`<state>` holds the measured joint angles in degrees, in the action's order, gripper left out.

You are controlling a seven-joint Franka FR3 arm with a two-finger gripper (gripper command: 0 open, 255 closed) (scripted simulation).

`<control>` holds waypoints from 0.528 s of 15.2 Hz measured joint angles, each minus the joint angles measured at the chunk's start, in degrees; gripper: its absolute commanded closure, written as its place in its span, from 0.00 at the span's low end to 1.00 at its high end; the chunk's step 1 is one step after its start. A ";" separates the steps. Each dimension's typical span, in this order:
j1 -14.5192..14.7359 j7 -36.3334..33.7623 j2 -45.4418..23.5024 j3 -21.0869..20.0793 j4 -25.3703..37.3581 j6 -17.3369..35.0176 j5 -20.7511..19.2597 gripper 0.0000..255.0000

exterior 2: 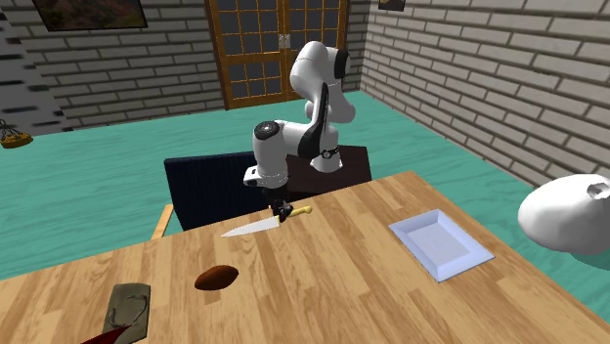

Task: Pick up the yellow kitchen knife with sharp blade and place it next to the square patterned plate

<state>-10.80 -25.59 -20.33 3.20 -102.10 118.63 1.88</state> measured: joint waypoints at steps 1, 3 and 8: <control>0.02 -0.05 0.33 0.00 0.26 -0.57 -0.03 1.00; 0.05 -0.12 0.86 0.01 0.96 -1.81 -0.08 1.00; 0.05 -0.18 2.23 0.06 2.77 -4.98 -0.19 1.00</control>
<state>-10.75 -25.77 -18.10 3.27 -99.33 113.65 1.69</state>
